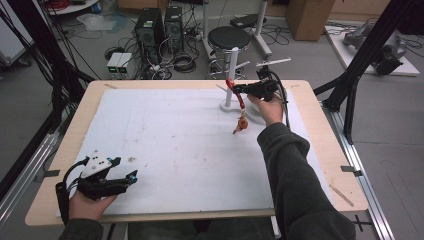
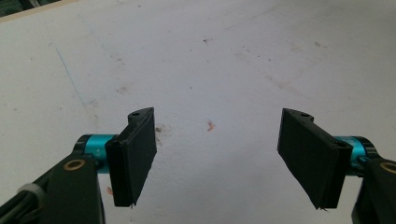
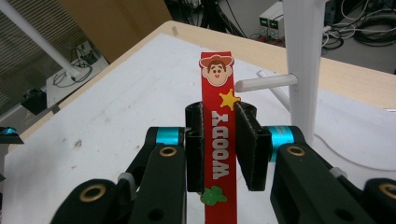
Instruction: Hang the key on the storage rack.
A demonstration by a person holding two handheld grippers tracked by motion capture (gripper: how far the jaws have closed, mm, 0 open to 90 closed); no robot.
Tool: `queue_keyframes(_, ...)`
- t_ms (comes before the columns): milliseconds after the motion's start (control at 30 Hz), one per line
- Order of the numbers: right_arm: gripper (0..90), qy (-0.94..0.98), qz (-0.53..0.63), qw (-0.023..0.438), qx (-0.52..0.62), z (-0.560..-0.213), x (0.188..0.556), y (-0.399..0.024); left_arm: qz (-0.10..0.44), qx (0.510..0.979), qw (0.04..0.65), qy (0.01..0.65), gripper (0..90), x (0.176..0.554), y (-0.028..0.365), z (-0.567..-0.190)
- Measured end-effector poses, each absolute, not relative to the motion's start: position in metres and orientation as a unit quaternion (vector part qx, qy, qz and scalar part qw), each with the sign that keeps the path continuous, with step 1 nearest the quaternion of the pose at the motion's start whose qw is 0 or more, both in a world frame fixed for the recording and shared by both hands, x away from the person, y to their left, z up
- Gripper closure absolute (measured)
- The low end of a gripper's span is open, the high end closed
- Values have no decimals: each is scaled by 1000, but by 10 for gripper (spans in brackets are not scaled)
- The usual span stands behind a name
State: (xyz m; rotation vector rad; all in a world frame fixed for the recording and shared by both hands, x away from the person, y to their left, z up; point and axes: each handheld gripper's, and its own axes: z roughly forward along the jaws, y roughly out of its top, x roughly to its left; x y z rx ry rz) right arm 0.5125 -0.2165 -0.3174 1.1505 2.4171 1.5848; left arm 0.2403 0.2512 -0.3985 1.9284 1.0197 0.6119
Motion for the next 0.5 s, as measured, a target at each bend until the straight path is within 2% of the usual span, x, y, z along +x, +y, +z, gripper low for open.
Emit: queue_keyframes(500, 751, 773, 502, 17, 389, -324, 519, -218, 244, 771, 425, 406, 285, 241, 251, -399)
